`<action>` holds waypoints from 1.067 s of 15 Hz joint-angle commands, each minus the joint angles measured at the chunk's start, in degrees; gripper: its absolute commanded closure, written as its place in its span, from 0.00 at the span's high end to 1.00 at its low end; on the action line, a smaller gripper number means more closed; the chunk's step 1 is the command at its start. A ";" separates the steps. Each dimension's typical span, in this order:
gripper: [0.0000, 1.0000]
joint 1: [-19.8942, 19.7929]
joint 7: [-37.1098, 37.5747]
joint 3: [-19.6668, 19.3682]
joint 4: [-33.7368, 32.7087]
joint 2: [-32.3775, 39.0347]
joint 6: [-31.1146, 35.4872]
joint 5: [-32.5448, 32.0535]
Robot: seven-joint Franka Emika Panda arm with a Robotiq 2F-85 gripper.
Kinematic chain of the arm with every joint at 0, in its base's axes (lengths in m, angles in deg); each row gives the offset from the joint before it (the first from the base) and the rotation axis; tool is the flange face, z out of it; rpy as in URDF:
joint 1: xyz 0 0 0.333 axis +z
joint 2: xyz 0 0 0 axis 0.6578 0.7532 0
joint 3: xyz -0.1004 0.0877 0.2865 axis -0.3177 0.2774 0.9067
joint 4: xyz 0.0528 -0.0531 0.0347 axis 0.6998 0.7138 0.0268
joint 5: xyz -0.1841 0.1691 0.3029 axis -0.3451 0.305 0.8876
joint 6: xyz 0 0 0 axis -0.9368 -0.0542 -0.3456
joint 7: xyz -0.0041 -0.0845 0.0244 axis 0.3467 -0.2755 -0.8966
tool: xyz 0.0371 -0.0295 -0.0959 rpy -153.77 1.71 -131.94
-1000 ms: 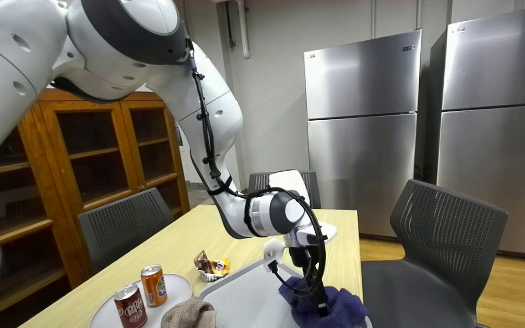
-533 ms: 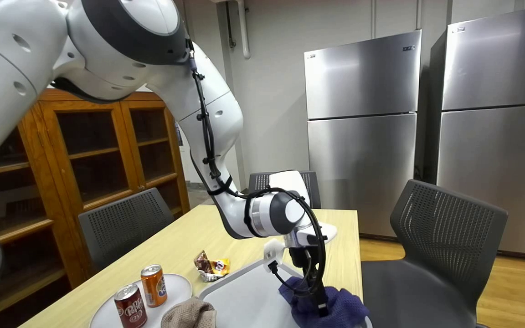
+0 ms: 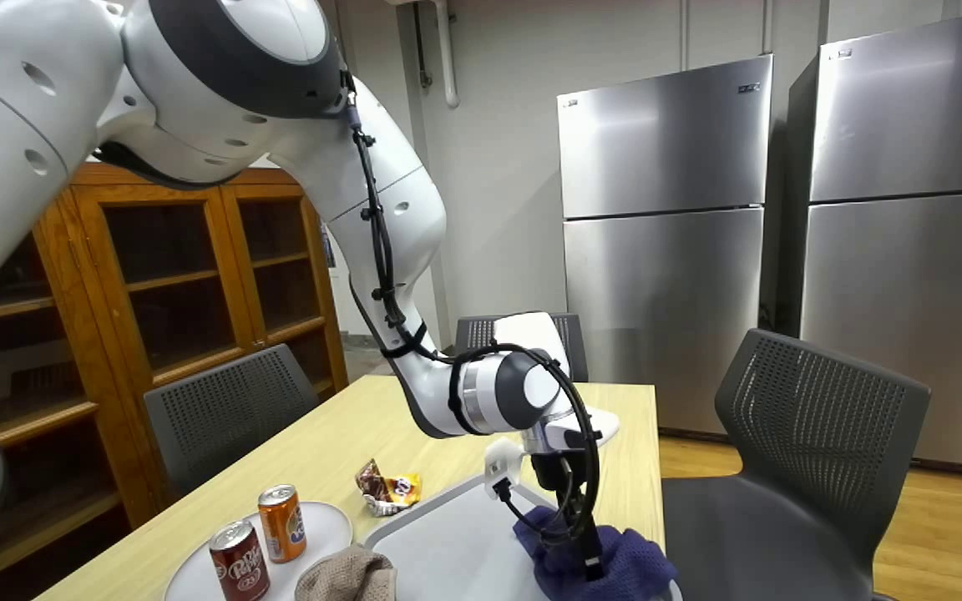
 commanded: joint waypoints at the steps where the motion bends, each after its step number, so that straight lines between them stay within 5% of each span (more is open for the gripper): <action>1: 0.56 0.05 -2.69 -0.08 0.07 0.06 0.59 1.10; 8: 0.04 0.07 -3.88 0.14 0.07 -0.09 0.50 1.22; 16: 0.03 0.83 -4.68 -0.82 0.94 -2.28 -1.07 0.77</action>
